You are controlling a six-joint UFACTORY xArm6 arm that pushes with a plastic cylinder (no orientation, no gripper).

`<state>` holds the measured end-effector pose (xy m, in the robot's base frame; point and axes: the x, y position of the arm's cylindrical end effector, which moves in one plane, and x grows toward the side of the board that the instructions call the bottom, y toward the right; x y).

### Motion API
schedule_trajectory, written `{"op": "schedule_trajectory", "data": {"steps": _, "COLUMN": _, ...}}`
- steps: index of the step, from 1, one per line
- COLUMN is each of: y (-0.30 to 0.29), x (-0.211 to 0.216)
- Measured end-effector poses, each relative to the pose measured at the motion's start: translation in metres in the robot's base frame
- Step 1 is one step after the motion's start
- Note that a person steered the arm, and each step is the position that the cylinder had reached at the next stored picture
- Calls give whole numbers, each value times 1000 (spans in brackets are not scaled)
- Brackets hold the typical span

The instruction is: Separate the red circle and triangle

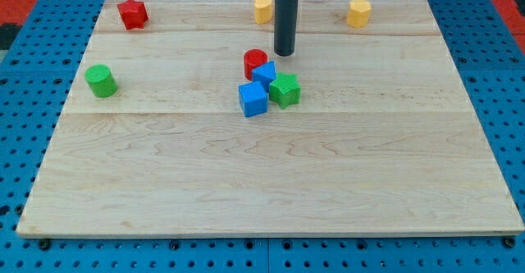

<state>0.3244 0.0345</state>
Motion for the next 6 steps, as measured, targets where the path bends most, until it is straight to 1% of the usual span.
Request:
{"op": "schedule_trajectory", "data": {"steps": 1, "y": -7, "x": 32}}
{"op": "schedule_trajectory", "data": {"steps": 2, "y": -19, "x": 32}}
{"op": "schedule_trajectory", "data": {"steps": 3, "y": -19, "x": 18}}
{"op": "schedule_trajectory", "data": {"steps": 4, "y": -73, "x": -11}}
{"op": "schedule_trajectory", "data": {"steps": 5, "y": -128, "x": -11}}
{"op": "schedule_trajectory", "data": {"steps": 6, "y": -123, "x": -5}}
